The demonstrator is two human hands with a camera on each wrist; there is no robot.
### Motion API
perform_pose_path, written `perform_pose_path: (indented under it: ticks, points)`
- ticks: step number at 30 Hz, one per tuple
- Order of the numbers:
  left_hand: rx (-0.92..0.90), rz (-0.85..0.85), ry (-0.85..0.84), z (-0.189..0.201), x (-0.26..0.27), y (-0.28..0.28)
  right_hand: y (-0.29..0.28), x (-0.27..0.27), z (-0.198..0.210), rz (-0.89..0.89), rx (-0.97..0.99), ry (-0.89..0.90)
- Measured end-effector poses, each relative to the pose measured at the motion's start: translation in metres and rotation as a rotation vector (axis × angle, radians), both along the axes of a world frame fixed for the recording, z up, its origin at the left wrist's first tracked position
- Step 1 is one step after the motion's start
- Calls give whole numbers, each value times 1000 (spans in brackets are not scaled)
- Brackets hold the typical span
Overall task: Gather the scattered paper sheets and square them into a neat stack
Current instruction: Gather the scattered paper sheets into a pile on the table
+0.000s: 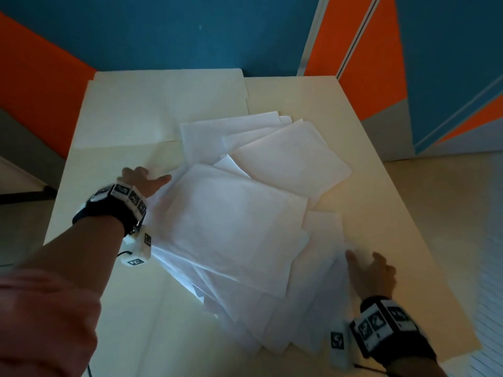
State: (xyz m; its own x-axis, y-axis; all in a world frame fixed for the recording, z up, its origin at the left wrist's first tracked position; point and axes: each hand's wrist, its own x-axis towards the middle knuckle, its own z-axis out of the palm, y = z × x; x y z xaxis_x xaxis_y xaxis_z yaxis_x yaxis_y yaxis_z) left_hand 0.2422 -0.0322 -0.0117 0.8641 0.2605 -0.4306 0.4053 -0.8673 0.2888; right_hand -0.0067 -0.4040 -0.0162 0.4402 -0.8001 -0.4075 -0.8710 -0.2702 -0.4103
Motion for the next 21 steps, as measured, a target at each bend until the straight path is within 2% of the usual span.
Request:
perform_pose_path:
  ticks: [2,6,8,12,16,19,21]
  points:
    - [-84,7,-3,-6,-14,-10,14,-6,-4,36,52,13]
    - [-153,-7,-35,-11,-40,-39,51,17,-10,136,132,-156]
    - [-158,36,-87,-6,-45,-46,54,32,-7,144,182,-157]
    - [-145,238,-250,12,-65,-36,18,58,6,188,-41,-18]
    - [-193,349,-294,17,-114,-37,-13,98,11,501,-209,-66]
    - [-209,437,-296,14,-156,-49,-21,130,4,837,-216,-111]
    - [-252,530,-252,12,-181,-59,-21,143,-3,993,-206,-112]
